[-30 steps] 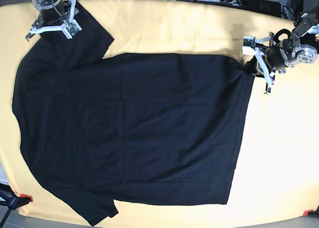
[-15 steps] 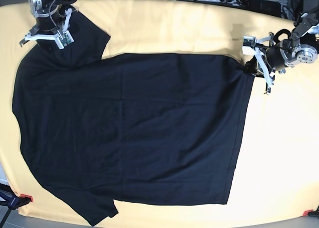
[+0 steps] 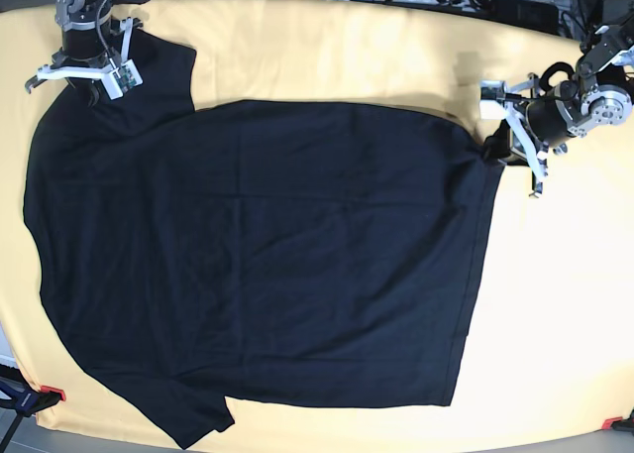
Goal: Fold the T-shirt properly
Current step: 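Pull both grasped shoulder corners away from the hem to straighten the shirt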
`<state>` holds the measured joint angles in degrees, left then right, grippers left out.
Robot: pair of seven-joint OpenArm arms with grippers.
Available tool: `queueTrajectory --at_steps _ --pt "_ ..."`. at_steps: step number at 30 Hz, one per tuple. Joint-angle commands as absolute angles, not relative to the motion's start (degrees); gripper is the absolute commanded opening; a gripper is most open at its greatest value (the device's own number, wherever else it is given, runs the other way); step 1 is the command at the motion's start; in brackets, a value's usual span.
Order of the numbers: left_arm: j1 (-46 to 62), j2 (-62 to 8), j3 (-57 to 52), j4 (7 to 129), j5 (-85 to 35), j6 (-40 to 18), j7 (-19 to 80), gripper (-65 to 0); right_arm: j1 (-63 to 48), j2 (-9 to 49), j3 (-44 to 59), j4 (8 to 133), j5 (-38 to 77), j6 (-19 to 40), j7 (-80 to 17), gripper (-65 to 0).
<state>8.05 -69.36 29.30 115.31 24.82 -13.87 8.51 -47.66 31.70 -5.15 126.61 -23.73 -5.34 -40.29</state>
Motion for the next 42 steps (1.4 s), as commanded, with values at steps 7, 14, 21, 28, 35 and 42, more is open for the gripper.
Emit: queueTrajectory --at_steps 7,14,21,28,35,42 --pt "8.08 -71.79 28.82 122.17 17.87 -14.92 12.78 -65.0 -54.52 32.45 -4.75 133.91 -24.53 -4.56 -41.12 -65.0" --pt "13.56 -77.71 28.82 124.64 17.96 -15.97 13.85 -65.0 -60.64 32.45 -4.75 134.21 -30.52 -6.26 -43.66 -65.0" --pt "20.58 -82.46 28.82 126.43 21.15 -16.05 18.06 -65.0 -65.08 32.47 -4.73 134.21 -34.70 -7.66 -46.92 -65.0" --pt "26.79 -88.33 28.82 133.38 20.91 -16.97 25.91 -65.0 -70.15 32.42 -4.75 134.21 -34.74 -8.03 -47.88 -65.0" --pt "31.07 -89.00 28.82 135.00 16.62 -21.69 34.39 -65.0 -75.00 32.42 -4.75 134.21 -34.81 -8.64 -49.17 -65.0" --pt "31.07 -89.00 28.82 135.00 19.46 -17.54 35.07 -65.0 -73.95 32.45 -4.75 134.50 -42.04 -12.56 -48.88 -65.0"
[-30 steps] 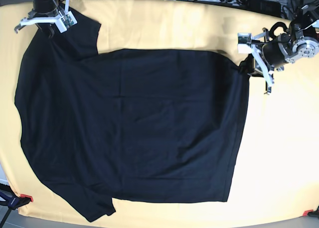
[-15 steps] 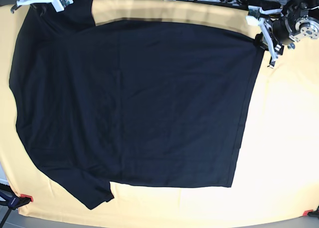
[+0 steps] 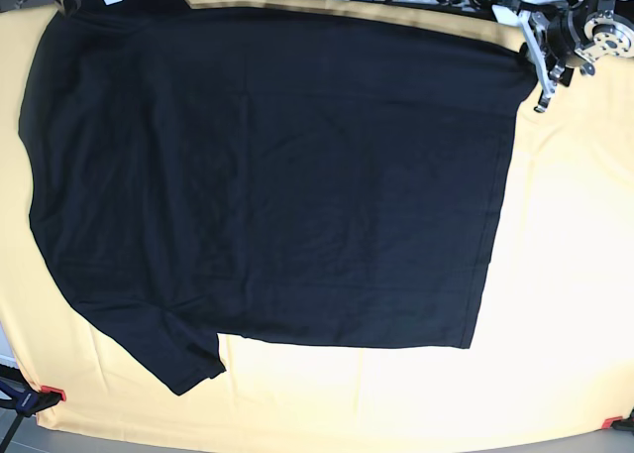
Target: Fold the T-shirt properly
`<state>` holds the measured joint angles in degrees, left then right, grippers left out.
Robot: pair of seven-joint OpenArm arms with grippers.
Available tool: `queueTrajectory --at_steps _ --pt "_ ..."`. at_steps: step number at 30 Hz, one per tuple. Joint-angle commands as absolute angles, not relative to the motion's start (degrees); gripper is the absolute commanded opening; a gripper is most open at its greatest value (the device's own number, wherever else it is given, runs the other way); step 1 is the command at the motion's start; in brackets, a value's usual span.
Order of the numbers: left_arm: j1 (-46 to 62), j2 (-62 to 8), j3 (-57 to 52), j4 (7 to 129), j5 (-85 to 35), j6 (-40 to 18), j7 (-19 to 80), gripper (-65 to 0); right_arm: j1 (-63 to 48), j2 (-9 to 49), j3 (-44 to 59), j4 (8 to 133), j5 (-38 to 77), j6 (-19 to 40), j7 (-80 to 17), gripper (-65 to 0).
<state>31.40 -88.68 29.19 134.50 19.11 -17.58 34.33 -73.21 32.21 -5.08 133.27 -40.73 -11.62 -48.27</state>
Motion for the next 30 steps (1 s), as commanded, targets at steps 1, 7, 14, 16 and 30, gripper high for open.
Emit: queueTrajectory --at_steps 1,7,14,16,30 --pt "31.07 -89.00 28.82 135.00 20.34 -16.49 35.53 -65.0 -73.23 32.45 -4.75 134.67 -42.68 -12.84 -48.88 -65.0" --pt "31.05 -87.42 28.82 135.00 29.04 -5.87 36.07 -65.0 -67.33 34.92 -4.75 135.00 -43.92 -13.17 -46.83 -65.0" --pt "28.14 -82.96 28.82 135.00 33.12 -1.21 34.87 -65.0 -58.28 39.81 -4.75 135.00 -38.65 -11.29 -43.09 -65.0" --pt "25.43 -81.19 28.82 135.00 32.95 -0.69 33.01 -65.0 -55.29 41.04 -4.75 135.00 -35.40 -10.11 -41.56 -65.0" --pt "13.26 -68.62 28.82 120.51 29.12 0.25 23.94 -65.0 -39.83 41.32 -4.75 126.13 -20.67 -2.94 -35.03 -65.0"
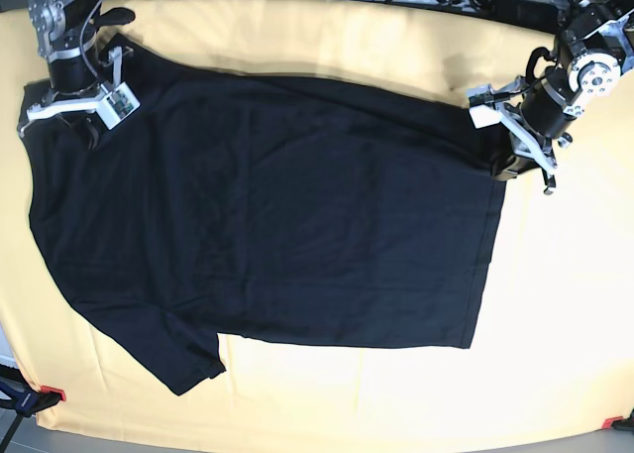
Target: Fold the T-shirt properly
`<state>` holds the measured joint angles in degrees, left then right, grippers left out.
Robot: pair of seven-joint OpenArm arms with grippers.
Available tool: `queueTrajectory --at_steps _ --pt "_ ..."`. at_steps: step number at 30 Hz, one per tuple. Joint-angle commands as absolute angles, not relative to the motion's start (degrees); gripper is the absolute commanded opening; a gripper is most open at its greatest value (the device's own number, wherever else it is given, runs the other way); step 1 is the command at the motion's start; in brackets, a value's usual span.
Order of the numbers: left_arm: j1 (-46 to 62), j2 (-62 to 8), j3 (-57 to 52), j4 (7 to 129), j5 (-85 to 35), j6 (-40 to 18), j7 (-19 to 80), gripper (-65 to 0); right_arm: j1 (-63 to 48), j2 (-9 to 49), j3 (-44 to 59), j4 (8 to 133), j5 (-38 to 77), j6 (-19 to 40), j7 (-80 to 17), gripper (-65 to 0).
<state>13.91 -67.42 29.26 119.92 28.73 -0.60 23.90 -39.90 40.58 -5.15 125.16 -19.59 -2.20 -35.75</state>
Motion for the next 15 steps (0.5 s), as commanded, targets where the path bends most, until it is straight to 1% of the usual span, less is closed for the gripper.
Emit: queueTrajectory --at_steps 1,5,12,15 --pt "13.26 -68.38 28.82 119.72 29.15 0.25 23.77 -65.0 -38.83 41.32 -4.75 124.64 -20.40 -2.94 -35.05 -65.0" --pt "13.28 -67.96 28.82 117.82 29.12 0.25 22.26 -65.0 -35.40 41.30 -4.75 121.14 -17.43 -2.79 -34.50 -65.0" --pt "13.28 -67.77 28.82 117.73 29.12 0.30 22.48 -65.0 -30.94 41.32 -4.75 120.95 -16.23 -2.52 -33.61 -65.0" --pt "12.73 -67.77 28.82 117.73 30.65 0.32 22.50 -65.0 -30.61 41.32 -4.75 120.79 -14.94 -2.48 -33.61 -65.0"
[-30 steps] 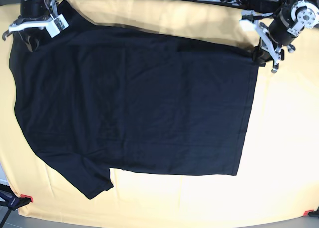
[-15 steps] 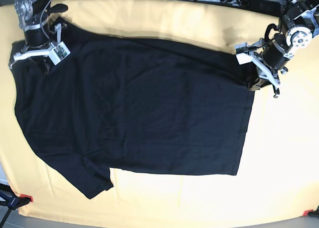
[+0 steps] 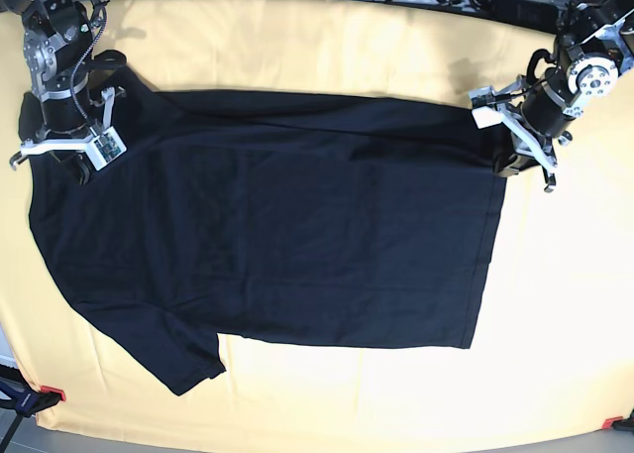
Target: Fold the T-shirt properly
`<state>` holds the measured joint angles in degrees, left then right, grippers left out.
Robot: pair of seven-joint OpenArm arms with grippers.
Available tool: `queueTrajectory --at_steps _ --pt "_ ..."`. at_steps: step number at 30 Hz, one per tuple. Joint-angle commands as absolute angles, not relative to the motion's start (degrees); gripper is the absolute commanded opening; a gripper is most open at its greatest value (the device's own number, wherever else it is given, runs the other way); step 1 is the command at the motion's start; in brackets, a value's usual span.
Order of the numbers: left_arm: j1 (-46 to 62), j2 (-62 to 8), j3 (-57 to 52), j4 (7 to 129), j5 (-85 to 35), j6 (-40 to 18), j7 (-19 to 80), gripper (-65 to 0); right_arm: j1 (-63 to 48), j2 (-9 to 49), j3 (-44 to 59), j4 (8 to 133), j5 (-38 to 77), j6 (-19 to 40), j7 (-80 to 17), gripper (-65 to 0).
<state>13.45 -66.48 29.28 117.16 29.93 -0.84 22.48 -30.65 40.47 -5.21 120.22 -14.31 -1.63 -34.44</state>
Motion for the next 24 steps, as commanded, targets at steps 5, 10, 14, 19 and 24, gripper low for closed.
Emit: queueTrajectory --at_steps 5,10,14,19,24 --pt "8.64 -67.77 28.82 117.67 28.25 2.22 22.44 -65.0 -30.63 41.28 -4.75 120.62 -14.94 -1.28 -33.61 -65.0" --pt "6.94 -66.81 28.82 117.21 24.58 2.20 21.98 -65.0 -30.61 41.28 -4.75 120.62 -14.04 -1.26 -33.56 -65.0" --pt "6.96 -65.01 28.82 116.42 23.00 -0.89 22.02 -65.0 -30.61 41.25 -4.75 120.60 -11.75 0.03 -33.08 -65.0" --pt "6.39 -63.46 28.82 112.60 23.44 0.56 21.32 -65.0 -29.91 41.23 -4.75 120.22 -11.64 0.03 -31.57 -65.0" --pt "4.73 -61.41 28.82 107.66 18.15 9.17 21.02 -44.9 -24.77 40.93 -4.75 114.17 -7.40 -3.66 -31.48 -43.9"
